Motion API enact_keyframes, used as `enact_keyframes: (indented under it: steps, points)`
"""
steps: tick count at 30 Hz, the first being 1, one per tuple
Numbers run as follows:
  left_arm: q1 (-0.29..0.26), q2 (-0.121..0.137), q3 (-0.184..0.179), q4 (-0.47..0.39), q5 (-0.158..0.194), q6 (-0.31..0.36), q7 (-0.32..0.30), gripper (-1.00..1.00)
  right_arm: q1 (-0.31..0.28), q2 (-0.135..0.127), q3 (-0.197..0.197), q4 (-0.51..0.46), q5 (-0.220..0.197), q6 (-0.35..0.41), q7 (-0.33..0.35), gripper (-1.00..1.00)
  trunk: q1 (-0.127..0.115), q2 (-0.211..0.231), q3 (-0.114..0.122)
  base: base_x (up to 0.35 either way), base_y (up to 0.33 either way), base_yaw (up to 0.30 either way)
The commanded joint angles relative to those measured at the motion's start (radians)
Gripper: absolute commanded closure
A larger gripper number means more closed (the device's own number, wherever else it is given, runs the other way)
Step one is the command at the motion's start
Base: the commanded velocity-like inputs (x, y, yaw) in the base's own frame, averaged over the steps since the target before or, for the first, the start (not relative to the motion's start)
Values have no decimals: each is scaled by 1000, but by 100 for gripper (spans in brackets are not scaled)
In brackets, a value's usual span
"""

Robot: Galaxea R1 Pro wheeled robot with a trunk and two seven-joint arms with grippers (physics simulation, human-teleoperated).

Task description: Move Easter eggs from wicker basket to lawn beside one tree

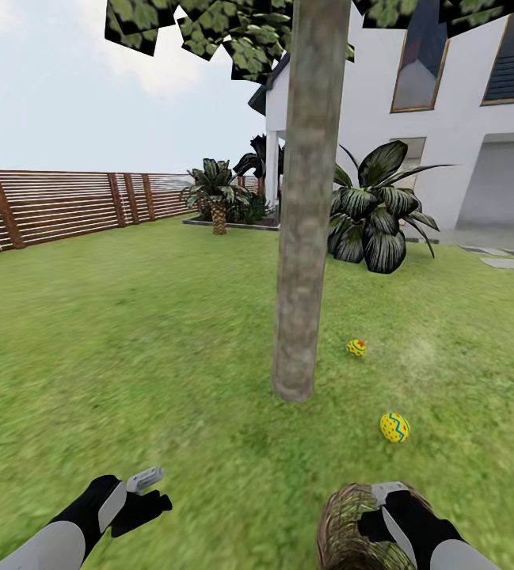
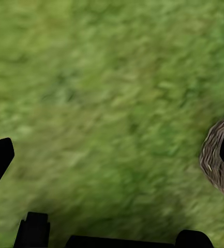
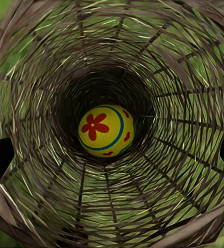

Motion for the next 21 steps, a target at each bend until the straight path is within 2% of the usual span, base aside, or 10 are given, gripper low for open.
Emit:
enact_keyframes:
  steps: [1, 6, 10, 12, 14, 17, 21]
  points:
    - [0, 0, 3, -1, 6, 6, 0, -100, 0, 0, 5, -2, 5, 6, 1, -100, 0, -1, -1, 5, -3, 0]
    - [0, 0, 3, -1, 6, 6, 0, -100, 0, -2, 4, -2, 4, 6, 1, -100, 15, -29, -14, 1, -1, 0]
    - [0, 11, 3, -2, 3, 7, 0, -100, 0, -8, 4, -3, 8, 10, 3, -100, 31, -57, -26, 0, 0, 0]
    - [0, 17, 4, -3, 2, 8, 0, -100, 0, -26, 1, -5, 7, 15, 4, -100, 38, -71, -32, 0, 0, 0]
    - [0, 17, 3, -3, 2, 8, 0, -100, 0, -58, -2, -5, 3, 19, 8, -100, 46, -85, -39, 0, 0, 0]
    - [0, 17, 3, -3, 2, 8, 0, -100, 0, -75, -3, -5, 4, 20, 17, -100, 46, -85, -39, 0, 0, 0]
    - [0, 15, 2, -3, 2, 8, 0, -100, 0, -118, -3, -5, 5, 19, 45, -100, 46, -85, -39, 0, 0, 0]
